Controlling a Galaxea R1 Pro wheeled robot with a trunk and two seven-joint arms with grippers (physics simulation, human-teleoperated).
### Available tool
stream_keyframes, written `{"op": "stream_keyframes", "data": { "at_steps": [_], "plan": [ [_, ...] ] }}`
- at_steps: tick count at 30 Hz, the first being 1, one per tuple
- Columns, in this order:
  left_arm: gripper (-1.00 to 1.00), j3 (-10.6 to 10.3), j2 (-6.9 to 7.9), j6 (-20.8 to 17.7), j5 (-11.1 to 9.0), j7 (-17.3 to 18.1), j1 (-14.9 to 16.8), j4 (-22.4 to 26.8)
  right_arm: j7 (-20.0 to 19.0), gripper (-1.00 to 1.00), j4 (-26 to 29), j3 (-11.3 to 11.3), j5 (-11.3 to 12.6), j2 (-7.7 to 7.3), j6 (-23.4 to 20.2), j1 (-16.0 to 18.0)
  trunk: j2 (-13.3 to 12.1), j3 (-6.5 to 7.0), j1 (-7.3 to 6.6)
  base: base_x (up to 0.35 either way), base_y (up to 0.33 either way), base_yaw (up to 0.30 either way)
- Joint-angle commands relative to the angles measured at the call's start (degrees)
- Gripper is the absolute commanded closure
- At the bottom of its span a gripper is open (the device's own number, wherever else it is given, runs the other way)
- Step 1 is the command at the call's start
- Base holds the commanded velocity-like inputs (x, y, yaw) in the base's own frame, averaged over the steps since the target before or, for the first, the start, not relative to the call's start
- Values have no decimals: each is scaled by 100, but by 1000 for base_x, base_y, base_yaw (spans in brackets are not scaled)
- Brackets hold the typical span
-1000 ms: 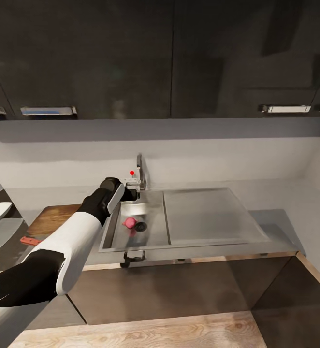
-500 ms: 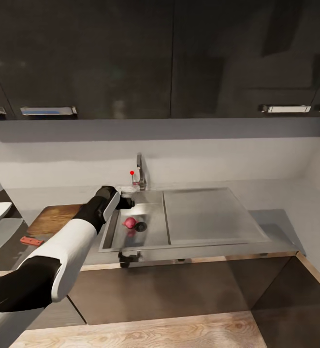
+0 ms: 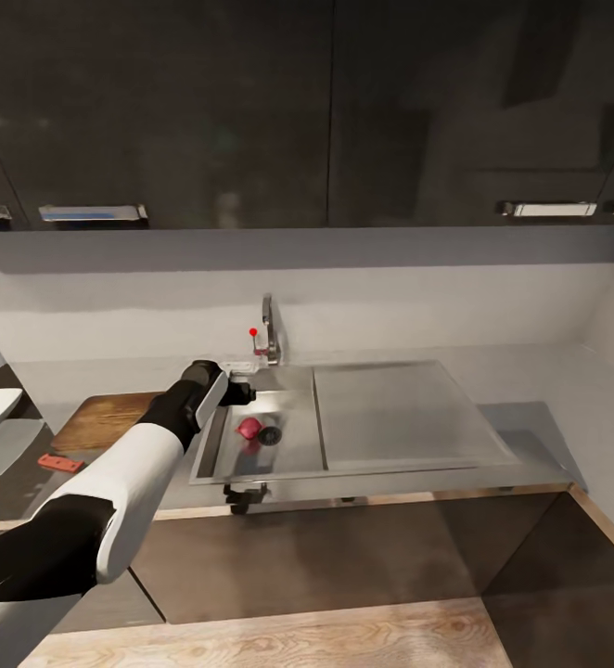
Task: In the kitchen, take the Vidalia onion out of the sink, dice it on the chopping board with the paring knife, put the diced onion into the bowl on the countertop, then place both the paring knife and the chopping board into the sink.
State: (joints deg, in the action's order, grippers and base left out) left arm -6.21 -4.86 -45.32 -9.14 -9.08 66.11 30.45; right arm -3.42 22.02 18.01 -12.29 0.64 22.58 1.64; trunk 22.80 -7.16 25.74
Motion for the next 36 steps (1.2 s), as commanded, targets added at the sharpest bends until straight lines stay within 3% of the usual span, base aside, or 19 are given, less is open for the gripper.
{"op": "stream_keyframes", "data": {
  "at_steps": [1,19,36],
  "plan": [
    [-100,-29,4,-21,-61,-50,3,6,-36,-100,2,50,-35,6,18,6,12,-12,4,62,0,0],
    [-100,-29,1,-21,-73,-43,-8,-120,-36,-100,0,53,-28,15,15,5,12,-19,4,136,-76,0],
    [-100,-29,-23,-12,-79,-24,-10,-401,-36,-100,-5,53,-28,15,9,4,12,-166,4,15,-7,0]
  ]
}}
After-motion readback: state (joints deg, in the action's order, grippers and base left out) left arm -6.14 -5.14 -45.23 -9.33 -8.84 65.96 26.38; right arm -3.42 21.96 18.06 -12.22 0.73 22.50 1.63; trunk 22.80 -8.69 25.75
